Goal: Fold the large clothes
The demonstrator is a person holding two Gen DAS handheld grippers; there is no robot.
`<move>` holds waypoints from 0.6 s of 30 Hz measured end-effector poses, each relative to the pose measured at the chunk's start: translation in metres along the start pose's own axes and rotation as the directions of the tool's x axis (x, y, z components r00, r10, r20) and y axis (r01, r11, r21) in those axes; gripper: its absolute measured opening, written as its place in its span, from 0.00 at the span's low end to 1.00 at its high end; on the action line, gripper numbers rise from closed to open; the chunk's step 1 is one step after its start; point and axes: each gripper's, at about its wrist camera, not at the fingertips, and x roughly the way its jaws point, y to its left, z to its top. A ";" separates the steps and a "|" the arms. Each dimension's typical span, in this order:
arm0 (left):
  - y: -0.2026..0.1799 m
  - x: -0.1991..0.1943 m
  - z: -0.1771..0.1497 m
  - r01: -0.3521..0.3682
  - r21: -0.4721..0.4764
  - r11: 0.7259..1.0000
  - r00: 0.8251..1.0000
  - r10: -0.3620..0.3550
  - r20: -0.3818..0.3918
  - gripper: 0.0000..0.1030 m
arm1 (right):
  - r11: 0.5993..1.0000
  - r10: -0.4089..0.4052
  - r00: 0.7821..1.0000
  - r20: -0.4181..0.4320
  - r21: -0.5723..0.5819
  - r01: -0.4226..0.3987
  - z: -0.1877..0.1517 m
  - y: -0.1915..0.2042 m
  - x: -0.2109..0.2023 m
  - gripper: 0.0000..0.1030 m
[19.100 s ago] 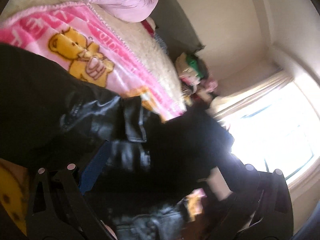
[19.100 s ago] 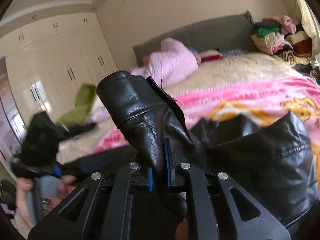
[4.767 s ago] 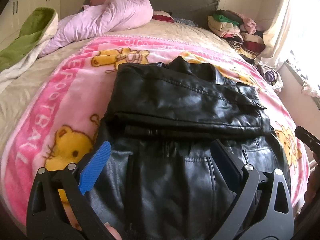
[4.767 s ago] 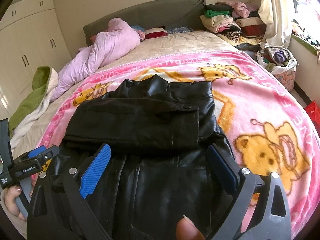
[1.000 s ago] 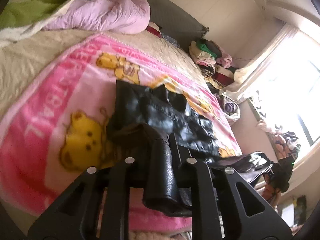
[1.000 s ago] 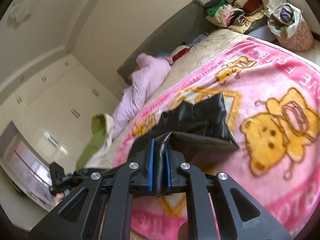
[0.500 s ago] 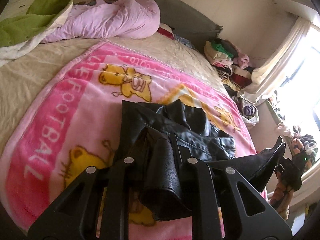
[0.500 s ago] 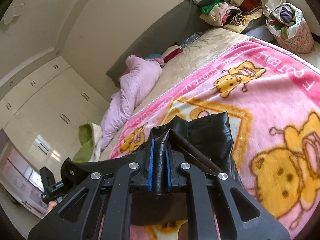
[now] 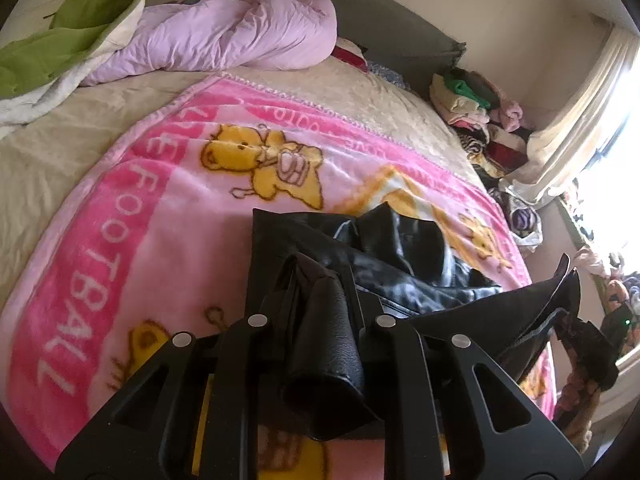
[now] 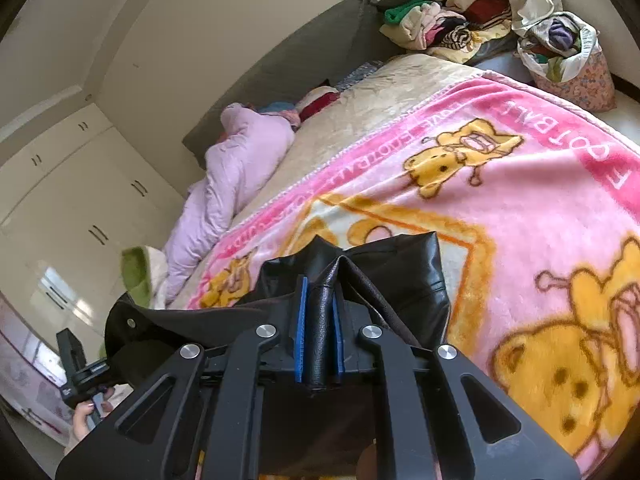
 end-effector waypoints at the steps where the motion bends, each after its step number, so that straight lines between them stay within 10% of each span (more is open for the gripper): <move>1: 0.000 0.005 0.000 -0.014 -0.001 1.000 1.000 0.014 -0.005 0.11 | 1.000 -0.005 1.000 -0.002 -0.003 0.005 0.001 -0.001 0.002 0.10; 18: 0.002 0.055 -0.002 -0.114 0.051 0.992 0.991 0.117 -0.059 0.14 | 0.983 -0.176 0.983 -0.053 -0.055 0.173 -0.004 -0.014 0.053 0.13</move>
